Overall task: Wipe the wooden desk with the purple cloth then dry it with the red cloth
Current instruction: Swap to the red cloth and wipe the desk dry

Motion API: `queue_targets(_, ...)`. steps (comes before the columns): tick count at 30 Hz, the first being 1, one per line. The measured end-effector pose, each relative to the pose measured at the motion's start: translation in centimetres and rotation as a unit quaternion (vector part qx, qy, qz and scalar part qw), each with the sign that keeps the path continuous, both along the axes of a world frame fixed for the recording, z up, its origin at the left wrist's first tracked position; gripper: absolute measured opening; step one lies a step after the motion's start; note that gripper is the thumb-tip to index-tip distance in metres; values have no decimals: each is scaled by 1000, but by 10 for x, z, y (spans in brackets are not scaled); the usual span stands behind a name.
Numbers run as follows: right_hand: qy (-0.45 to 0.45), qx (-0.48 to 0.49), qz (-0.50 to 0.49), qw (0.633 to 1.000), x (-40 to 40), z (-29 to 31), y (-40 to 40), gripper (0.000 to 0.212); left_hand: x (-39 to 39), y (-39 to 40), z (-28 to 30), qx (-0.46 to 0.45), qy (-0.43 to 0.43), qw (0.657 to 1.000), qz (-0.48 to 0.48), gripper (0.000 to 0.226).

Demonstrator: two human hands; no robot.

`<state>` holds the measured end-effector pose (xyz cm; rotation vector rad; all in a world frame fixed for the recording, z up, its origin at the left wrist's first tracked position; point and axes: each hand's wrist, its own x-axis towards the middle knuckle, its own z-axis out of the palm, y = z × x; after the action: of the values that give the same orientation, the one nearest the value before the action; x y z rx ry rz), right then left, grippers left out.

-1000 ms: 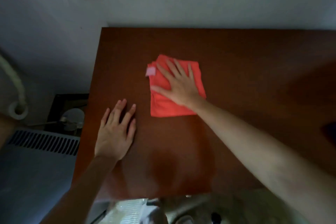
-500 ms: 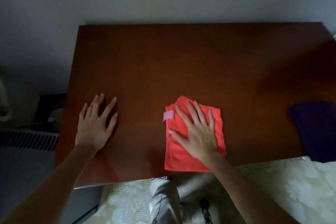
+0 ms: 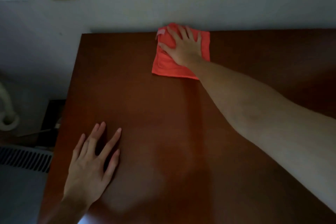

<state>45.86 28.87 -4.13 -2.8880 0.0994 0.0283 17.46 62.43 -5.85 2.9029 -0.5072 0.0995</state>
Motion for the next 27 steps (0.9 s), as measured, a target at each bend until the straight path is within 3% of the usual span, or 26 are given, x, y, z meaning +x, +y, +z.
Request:
queue_targets(7, 6, -2, 44, 999, -82, 8, -17, 93, 2, 2, 6, 7, 18, 1000, 3, 55)
queue_targets(14, -23, -30, 26, 999, -348, 1, -66, 89, 1, -20, 20, 39, 48, 998, 27, 61)
queue_targets(17, -21, -52, -10, 998, -441, 1, -87, 85, 10, -84, 32, 18, 33, 998, -40, 52)
queue_targets(22, 20, -59, -53, 997, -451, -3, -98, 81, 37, -212, 31, -45, 44, 996, -70, 47)
queue_targets(27, 1, -56, -67, 996, -388, -6, -120, 78, 57, -251, 5, -58, 56, 996, -32, 54)
